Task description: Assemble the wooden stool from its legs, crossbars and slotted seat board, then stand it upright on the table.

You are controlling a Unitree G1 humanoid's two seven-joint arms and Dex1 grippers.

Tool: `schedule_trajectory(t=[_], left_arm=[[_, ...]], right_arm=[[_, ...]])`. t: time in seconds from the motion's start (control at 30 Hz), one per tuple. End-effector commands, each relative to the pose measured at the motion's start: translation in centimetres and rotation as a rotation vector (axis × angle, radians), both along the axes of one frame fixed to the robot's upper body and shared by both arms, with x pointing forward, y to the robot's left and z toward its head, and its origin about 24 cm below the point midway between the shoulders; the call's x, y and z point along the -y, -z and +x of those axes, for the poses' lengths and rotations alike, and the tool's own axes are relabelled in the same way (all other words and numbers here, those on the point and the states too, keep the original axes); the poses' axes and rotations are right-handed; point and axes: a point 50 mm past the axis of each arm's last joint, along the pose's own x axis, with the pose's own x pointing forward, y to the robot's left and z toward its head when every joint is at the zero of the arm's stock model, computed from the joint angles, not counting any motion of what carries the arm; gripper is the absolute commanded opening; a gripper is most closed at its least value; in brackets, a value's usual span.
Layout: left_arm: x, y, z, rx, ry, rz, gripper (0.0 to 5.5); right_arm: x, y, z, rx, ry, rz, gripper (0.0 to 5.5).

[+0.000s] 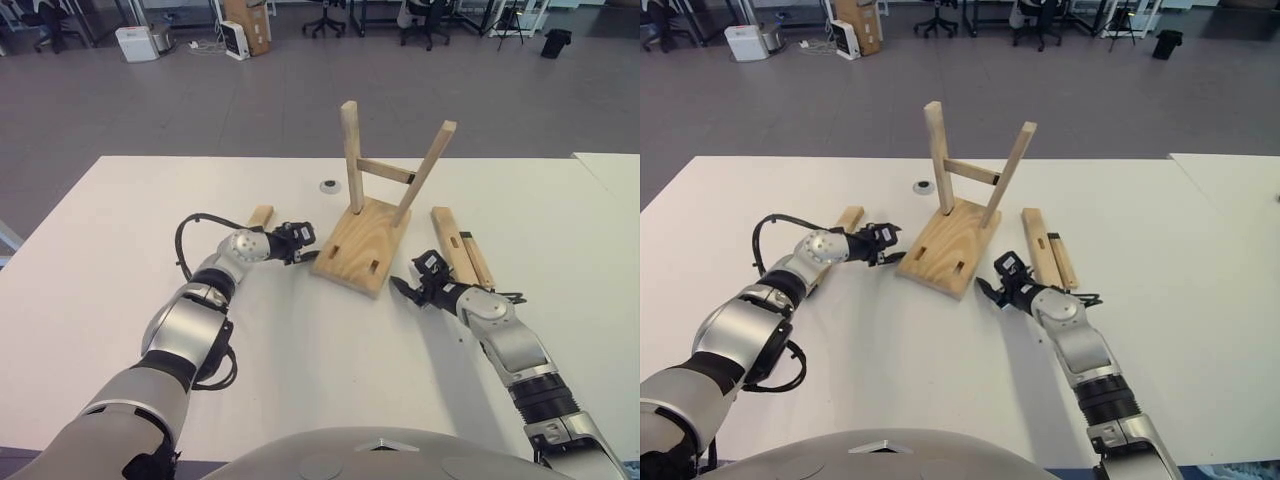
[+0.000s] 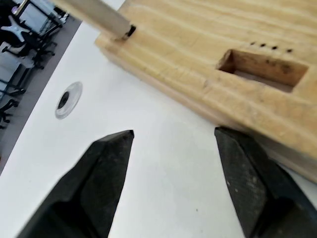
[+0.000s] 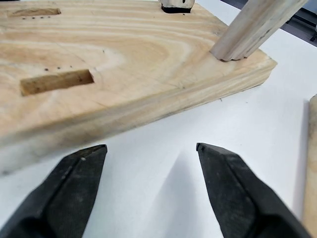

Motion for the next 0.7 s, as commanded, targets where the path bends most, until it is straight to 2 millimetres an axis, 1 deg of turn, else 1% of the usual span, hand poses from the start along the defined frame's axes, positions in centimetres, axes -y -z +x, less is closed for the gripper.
schedule_trajectory(t=[0.03, 0.13, 0.27, 0.37, 0.47, 0.5, 0.57, 0.6, 0.63, 0.67, 0.7], left_arm=[[0.3, 0.2, -1.2, -0.056, 0.124, -0.083, 3.03], [-0.6, 0.3, -2.1, -0.094, 0.167, -0.146, 3.03], [-0.8, 0.6, -2.9, -0.114, 0.186, -0.206, 3.03], [-1.1, 0.9, -3.2, -0.112, 0.164, -0.221, 3.03], [-2.2, 0.1, -2.8, -0.087, 0.105, -0.268, 3.03], [-2.6, -0.2, -2.6, -0.08, 0.082, -0.296, 3.03], [-3.3, -1.1, -2.2, -0.069, 0.028, -0.37, 3.03], [-3.6, -1.5, -2.1, -0.063, 0.004, -0.403, 3.03], [-3.8, -1.7, -2.0, -0.063, -0.015, -0.428, 3.03], [-4.1, -1.9, -2.0, -0.057, -0.032, -0.446, 3.03], [-4.3, -2.0, -2.0, -0.051, -0.051, -0.46, 3.03]], right_arm=[[0.3, 2.3, -0.8, -0.112, 0.012, -0.07, 3.41], [0.5, 2.2, -0.6, -0.103, 0.016, -0.076, 3.41], [0.9, 2.1, -0.6, -0.104, 0.012, -0.081, 3.41], [1.9, 1.3, 0.1, -0.074, 0.018, -0.118, 3.41], [3.5, -1.5, 1.4, 0.017, 0.093, -0.098, 3.41], [4.1, -2.8, 1.9, 0.053, 0.137, -0.055, 3.41], [5.8, -5.9, 2.7, 0.147, 0.253, 0.064, 3.41], [6.9, -7.2, 2.9, 0.189, 0.307, 0.096, 3.41], [7.9, -8.0, 3.0, 0.218, 0.352, 0.103, 3.41], [9.2, -8.2, 2.9, 0.232, 0.398, 0.075, 3.41], [10.9, -7.8, 2.6, 0.221, 0.448, 0.018, 3.41]])
